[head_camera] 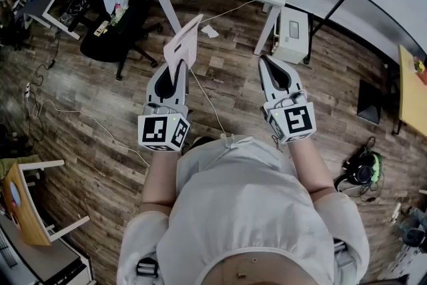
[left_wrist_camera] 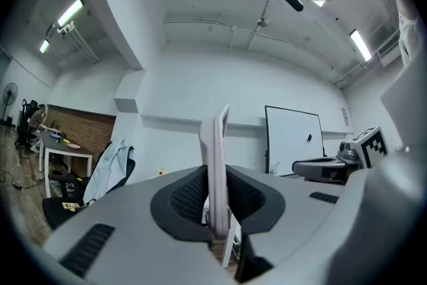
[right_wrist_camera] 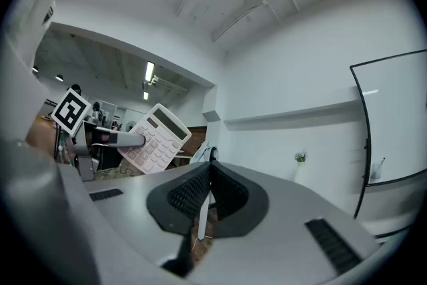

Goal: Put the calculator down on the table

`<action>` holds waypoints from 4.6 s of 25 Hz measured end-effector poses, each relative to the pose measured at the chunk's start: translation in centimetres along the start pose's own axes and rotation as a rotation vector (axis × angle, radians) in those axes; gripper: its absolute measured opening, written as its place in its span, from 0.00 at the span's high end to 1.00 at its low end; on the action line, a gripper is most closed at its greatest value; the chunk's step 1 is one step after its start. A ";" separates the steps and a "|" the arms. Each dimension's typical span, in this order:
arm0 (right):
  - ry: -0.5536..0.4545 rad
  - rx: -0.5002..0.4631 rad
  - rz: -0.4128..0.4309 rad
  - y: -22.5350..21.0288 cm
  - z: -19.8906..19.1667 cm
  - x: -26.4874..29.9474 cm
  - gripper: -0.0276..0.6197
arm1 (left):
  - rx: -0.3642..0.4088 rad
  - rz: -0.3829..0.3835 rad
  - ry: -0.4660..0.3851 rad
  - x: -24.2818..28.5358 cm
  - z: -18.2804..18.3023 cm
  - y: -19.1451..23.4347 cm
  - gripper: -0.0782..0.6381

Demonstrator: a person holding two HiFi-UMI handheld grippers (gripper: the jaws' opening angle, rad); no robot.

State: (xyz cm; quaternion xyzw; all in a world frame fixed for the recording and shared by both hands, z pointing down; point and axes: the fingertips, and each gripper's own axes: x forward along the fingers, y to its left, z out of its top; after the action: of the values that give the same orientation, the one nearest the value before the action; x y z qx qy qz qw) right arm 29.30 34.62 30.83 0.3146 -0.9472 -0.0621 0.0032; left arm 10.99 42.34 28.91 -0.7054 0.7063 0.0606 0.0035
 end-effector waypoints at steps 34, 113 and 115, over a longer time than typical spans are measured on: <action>0.089 0.033 -0.013 -0.6 -4.5 16.5 0.95 | -0.034 -0.050 0.065 11.2 -3.7 12.0 0.79; 0.427 0.233 -0.304 -36.8 -25.9 62.4 0.95 | -0.371 -0.381 0.770 73.5 -34.0 26.7 0.73; 0.438 0.237 -0.305 -36.6 -26.2 62.5 0.95 | -0.384 -0.371 0.777 73.5 -34.6 27.2 0.71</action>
State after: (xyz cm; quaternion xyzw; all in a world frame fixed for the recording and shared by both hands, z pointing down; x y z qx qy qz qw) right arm 2.16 -34.69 50.36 0.4574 -0.8664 0.1184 0.1616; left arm -13.73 -34.04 58.76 -0.7779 0.4932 -0.0801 -0.3809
